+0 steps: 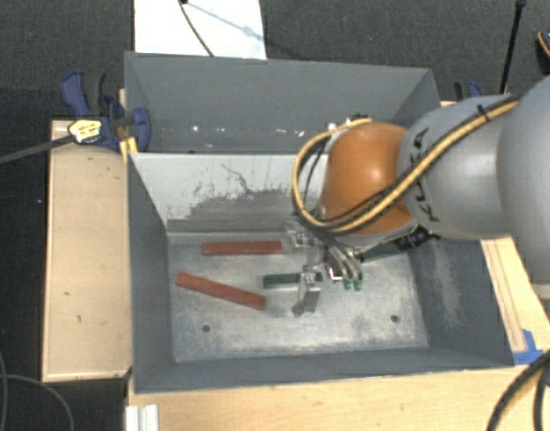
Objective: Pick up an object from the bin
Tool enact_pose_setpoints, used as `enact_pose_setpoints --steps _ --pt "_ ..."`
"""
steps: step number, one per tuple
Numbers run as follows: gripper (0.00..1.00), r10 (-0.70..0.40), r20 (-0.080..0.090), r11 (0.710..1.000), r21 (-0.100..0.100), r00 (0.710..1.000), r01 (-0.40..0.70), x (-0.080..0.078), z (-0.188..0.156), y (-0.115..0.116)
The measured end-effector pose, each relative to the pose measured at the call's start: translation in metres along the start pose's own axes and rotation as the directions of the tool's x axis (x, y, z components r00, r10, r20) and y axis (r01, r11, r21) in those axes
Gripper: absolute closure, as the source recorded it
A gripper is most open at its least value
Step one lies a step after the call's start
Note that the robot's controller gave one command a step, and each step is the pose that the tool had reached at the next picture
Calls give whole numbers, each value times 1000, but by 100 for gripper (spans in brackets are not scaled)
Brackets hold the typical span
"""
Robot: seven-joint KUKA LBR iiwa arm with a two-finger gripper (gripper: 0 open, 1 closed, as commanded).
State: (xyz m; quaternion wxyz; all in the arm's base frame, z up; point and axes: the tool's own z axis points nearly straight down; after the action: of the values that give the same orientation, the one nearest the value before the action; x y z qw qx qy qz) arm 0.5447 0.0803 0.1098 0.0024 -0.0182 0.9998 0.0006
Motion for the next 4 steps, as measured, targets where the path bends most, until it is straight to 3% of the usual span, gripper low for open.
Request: enact_pose_setpoints --steps 1,2,3,4 --pt "0 81 -7 997 1 997 -81 4 41 -1" --pt "0 84 -6 996 1 996 -84 4 41 -1" --pt "100 85 -5 996 0 996 -85 4 40 -1" --pt "100 86 3 996 -1 996 -86 2 -15 -1"
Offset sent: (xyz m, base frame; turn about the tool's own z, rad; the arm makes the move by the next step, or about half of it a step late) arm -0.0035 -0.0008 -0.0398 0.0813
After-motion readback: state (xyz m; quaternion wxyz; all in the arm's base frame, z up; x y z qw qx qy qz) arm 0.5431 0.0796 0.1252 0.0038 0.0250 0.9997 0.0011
